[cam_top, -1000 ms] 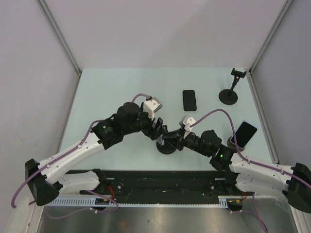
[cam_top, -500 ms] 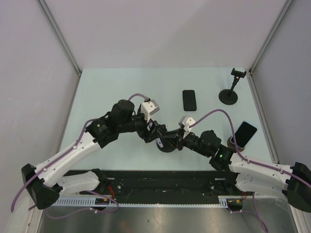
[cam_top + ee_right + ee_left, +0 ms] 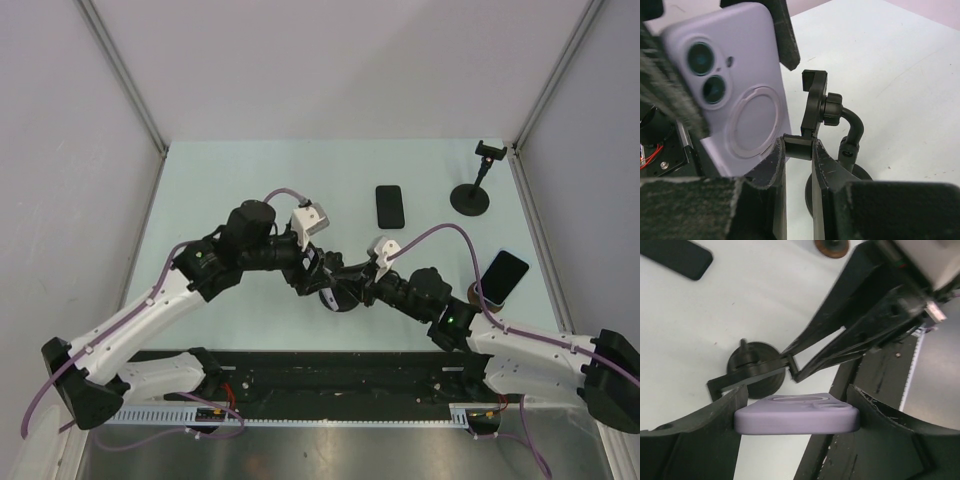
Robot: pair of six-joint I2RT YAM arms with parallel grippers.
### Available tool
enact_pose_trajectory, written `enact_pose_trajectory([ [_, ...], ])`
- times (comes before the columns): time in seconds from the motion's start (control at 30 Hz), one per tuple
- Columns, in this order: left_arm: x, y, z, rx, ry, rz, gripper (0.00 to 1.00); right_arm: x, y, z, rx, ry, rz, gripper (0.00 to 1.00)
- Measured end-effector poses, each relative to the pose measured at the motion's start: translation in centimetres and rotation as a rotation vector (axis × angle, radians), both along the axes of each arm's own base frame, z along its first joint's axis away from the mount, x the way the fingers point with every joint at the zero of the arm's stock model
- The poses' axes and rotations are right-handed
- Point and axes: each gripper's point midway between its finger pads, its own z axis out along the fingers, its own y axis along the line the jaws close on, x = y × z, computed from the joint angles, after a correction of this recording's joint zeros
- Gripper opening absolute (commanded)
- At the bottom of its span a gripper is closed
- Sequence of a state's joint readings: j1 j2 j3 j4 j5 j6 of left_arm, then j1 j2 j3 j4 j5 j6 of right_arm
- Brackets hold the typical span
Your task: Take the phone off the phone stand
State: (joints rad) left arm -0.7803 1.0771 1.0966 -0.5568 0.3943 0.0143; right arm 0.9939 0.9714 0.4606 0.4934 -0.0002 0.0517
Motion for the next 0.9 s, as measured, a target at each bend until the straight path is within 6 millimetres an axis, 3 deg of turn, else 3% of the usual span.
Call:
enact_pose_trajectory([
  [0.23, -1.9, -1.5, 2.8, -0.086, 0.018, -0.086, 0.00, 0.5, 0.1, -0.2, 0.001, -0.001, -0.026, 0.02],
  [0.33, -2.2, -1.7, 3.6, -0.110, 0.017, -0.104, 0.01, 0.8, 0.2, -0.4, -0.001, -0.001, -0.037, 0.23],
  [0.37, -2.2, -1.7, 3.7, -0.115, 0.018, -0.103, 0.00, 0.8, 0.2, -0.4, 0.000, -0.002, -0.038, 0.35],
  [0.43, -2.2, -1.6, 4.0, -0.121, 0.022, -0.088, 0.01, 0.9, 0.2, -0.3, -0.002, -0.003, -0.043, 0.47],
  [0.47, -2.0, -1.5, 4.1, -0.122, 0.019, -0.070, 0.00, 1.0, 0.2, -0.5, -0.007, 0.001, -0.048, 0.58],
  [0.57, -1.1, -1.1, 4.8, -0.131, 0.018, 0.003, 0.00, 1.3, -0.3, -1.3, -0.034, 0.018, -0.075, 0.74],
  [0.7, 1.3, 0.7, 6.7, -0.163, 0.001, 0.189, 0.00, 1.5, -1.3, -1.2, -0.049, 0.016, -0.113, 0.83],
  [0.9, 4.8, 5.1, 10.2, -0.259, -0.053, 0.495, 0.00, 1.0, -2.3, 1.4, 0.006, -0.020, -0.126, 0.86],
])
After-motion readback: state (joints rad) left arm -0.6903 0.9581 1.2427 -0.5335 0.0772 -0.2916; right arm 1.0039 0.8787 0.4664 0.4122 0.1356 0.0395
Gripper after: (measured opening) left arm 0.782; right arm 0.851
